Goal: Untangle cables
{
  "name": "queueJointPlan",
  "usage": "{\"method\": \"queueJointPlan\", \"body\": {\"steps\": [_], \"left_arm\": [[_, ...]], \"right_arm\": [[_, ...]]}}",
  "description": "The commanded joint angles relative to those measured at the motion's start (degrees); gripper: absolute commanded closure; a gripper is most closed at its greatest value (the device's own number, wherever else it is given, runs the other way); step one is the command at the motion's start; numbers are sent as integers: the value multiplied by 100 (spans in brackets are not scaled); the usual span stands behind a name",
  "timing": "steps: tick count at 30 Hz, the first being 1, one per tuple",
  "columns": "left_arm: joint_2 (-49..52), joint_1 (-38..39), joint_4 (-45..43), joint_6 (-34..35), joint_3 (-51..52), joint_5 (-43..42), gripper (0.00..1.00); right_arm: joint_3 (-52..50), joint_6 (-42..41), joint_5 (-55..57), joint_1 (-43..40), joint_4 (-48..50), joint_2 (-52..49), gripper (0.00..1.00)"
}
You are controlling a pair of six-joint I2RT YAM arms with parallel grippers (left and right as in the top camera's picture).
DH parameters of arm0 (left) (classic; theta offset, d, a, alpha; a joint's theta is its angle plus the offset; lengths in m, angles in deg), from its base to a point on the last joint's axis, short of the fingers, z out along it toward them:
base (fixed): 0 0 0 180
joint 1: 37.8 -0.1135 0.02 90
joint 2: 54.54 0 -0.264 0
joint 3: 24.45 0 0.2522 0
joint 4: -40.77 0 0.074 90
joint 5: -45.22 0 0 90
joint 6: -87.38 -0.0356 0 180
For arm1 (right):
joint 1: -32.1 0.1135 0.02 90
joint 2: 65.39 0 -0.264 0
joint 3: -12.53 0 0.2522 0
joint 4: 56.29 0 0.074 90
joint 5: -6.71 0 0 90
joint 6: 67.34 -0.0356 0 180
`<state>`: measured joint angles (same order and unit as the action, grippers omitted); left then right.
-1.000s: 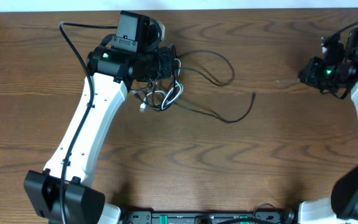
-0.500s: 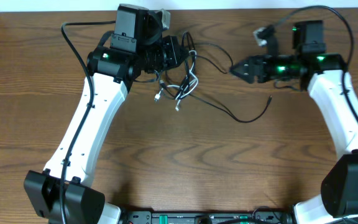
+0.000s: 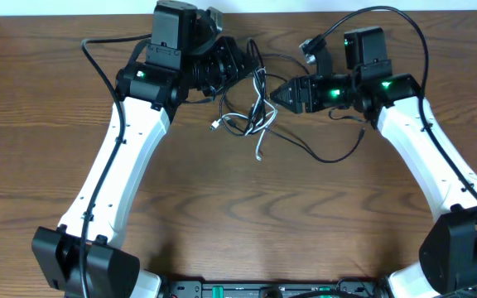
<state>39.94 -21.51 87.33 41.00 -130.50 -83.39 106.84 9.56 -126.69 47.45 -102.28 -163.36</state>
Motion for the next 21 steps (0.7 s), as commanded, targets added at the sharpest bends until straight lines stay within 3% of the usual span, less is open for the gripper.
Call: {"method": "queueJointPlan", "body": {"steps": [1, 11, 14, 17, 20, 21], "left_arm": [[-151, 13, -52, 321, -46, -240, 92], [-151, 17, -31, 297, -46, -236, 93], [-151, 17, -33, 251, -46, -234, 92], [-151, 15, -31, 48, -46, -210, 93], [-151, 15, 81, -282, -46, -13, 92], [-151, 15, 162, -332, -46, 116, 92]], "right_arm": [[28, -861, 170, 140, 83, -240, 44], [28, -1174, 164, 483, 188, -780, 47], [28, -1172, 197, 492, 337, -791, 53], [28, -1167, 437, 431, 308, -791, 82], [28, -994, 850, 304, 92, -789, 99], [28, -892, 938, 260, 4, -789, 99]]}}
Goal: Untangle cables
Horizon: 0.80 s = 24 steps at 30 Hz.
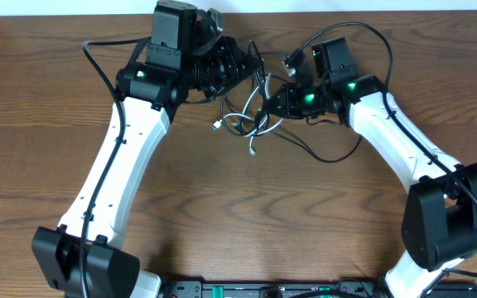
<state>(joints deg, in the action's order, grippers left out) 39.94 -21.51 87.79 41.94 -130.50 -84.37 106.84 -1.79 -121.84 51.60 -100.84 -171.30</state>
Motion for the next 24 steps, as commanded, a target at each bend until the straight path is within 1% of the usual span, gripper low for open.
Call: {"method": "queueJointPlan", "body": {"steps": [1, 6, 11, 15, 17, 20, 24], "left_arm": [[-151, 11, 352, -549, -46, 590, 93], [-146, 11, 949, -1023, -46, 1727, 93], [-87, 11, 1537, -1185, -44, 3032, 92], [-11, 11, 1908, -1202, -44, 3827, 93], [2, 11, 1989, -1209, -37, 3976, 93], [4, 11, 2009, -1432, -37, 3989, 93], [4, 11, 2013, -1482, -35, 3987, 93]], "right_arm": [[28, 439, 680, -280, -358, 4, 99], [28, 813, 1381, -767, -977, 17, 99], [46, 1182, 1239, -1331, -1084, 269, 99], [109, 1303, 940, -1801, -1082, 828, 99], [179, 1320, 704, -2052, -1080, 1128, 99], [317, 1318, 323, -2496, -1097, 1598, 99], [455, 1287, 197, -3178, -1281, 2232, 99]]}}
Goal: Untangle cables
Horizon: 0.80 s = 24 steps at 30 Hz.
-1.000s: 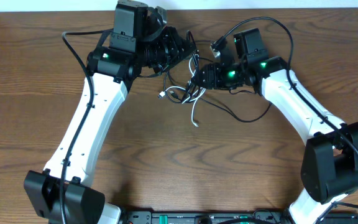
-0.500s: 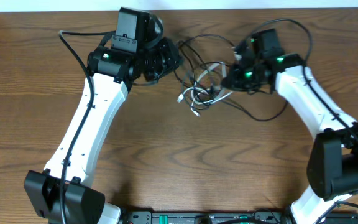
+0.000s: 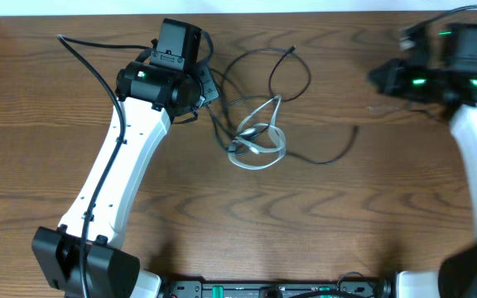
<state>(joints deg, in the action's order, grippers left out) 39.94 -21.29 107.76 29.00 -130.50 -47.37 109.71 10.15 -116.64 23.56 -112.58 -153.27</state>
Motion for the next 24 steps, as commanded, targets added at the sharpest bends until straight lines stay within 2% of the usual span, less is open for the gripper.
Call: {"method": "queueJointPlan", "body": {"steps": [1, 5, 8, 9, 12, 15, 21, 24], "left_arm": [[4, -11, 15, -188, -35, 284, 93], [2, -11, -13, -181, -35, 140, 92], [2, -11, -87, -184, -35, -85, 92], [2, -11, -122, -184, -35, -166, 92], [2, -11, -190, -192, -35, -398, 93], [-9, -11, -400, -481, -35, -892, 92], [-212, -11, -1132, -671, -52, -1950, 93], [-431, -11, -1421, -358, -52, -2234, 93]], "right_arm": [[170, 96, -323, -551, -157, 570, 99], [170, 103, -326, -997, -470, 918, 99], [160, 111, -328, -881, -695, 894, 99], [153, 199, -330, -772, -752, 850, 96], [153, 385, -328, -332, -807, 662, 71], [153, 446, -328, 243, -741, 393, 55], [153, 442, -332, 1180, -372, -278, 45], [153, 302, -496, 1644, 46, -765, 43]]}}
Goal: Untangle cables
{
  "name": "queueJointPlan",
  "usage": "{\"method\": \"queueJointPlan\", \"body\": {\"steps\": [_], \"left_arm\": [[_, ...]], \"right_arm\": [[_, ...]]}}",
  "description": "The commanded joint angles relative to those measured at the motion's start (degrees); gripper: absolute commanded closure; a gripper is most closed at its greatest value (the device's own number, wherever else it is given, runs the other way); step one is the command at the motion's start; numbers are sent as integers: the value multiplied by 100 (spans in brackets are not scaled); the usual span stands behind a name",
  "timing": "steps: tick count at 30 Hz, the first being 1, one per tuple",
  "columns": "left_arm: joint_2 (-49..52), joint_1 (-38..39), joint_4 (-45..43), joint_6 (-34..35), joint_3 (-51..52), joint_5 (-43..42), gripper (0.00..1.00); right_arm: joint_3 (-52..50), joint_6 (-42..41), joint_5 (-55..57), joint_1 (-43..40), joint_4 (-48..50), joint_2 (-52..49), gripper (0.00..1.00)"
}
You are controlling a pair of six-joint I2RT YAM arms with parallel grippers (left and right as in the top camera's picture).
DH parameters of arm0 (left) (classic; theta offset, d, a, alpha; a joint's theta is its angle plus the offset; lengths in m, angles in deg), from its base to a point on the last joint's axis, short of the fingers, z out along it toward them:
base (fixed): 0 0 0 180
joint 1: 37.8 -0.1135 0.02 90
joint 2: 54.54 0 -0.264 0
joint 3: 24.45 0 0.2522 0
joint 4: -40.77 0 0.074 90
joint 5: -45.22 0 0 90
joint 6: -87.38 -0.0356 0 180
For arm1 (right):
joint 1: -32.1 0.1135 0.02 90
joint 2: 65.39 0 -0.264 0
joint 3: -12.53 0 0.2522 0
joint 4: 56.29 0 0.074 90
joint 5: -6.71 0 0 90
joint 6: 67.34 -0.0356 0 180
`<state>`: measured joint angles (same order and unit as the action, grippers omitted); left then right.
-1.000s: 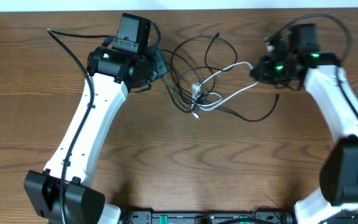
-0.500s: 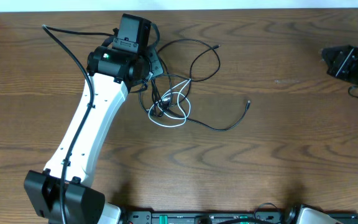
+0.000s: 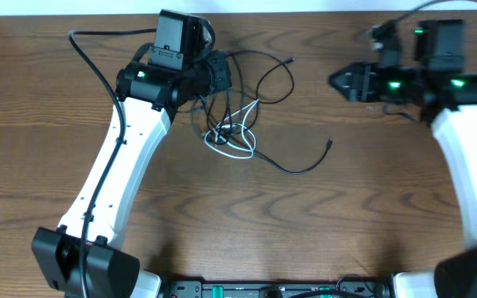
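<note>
A tangle of cables lies at the upper middle of the table. A thin black cable (image 3: 277, 76) loops to the right of my left gripper (image 3: 220, 76), and its free tail (image 3: 309, 162) trails to the lower right. A white cable (image 3: 237, 142) is knotted just below. My left gripper sits at the tangle's upper left, and strands run straight into its fingers, so it looks shut on the black cable. My right gripper (image 3: 336, 81) points left, apart from the cables, with nothing seen in it. Its jaws overlap from above.
The left arm's own black lead (image 3: 98, 70) arcs over the table to the upper left. The table's far edge runs just behind both grippers. Bare wood lies in front of the tangle and between it and the right gripper.
The tangle has shifted left and now hangs closer under my left gripper, with the black tail drawn out to the lower right. My right gripper has moved left, back toward the cables.
Both grippers first met at the tangle in the upper middle, the right one pressing in closer a moment later. Then the right gripper was far to the right and the cables lay spread in wider loops. Now the left still has the tangle and the right is nearer again.
</note>
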<state>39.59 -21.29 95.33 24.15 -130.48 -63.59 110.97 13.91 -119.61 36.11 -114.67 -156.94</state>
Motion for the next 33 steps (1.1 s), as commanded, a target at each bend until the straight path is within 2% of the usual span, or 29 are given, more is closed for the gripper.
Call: {"method": "queueJointPlan", "body": {"steps": [1, 6, 10, 16, 26, 31, 33], "left_arm": [[-446, -11, -190, 262, -55, -610, 93], [-575, -11, -184, 678, -55, -610, 93], [-570, -11, -149, 723, -55, -605, 93], [-570, -11, -144, 723, -55, -605, 93], [-570, -9, -81, 721, -52, -605, 93], [-570, -9, -79, 721, -52, -605, 93], [-570, -4, -79, 721, -52, -605, 92]], "right_arm": [[26, -208, -199, 514, 391, -542, 42], [26, -640, -203, 1027, 942, -1180, 41], [26, -861, -201, 1296, 1167, -1565, 41], [26, -1034, -125, 1510, 1161, -1856, 42], [26, -1471, 693, 1637, 844, -2002, 44], [26, -1733, 1250, 1790, 973, -2107, 48], [26, -1781, 1528, 1910, 1150, -2260, 55]]}}
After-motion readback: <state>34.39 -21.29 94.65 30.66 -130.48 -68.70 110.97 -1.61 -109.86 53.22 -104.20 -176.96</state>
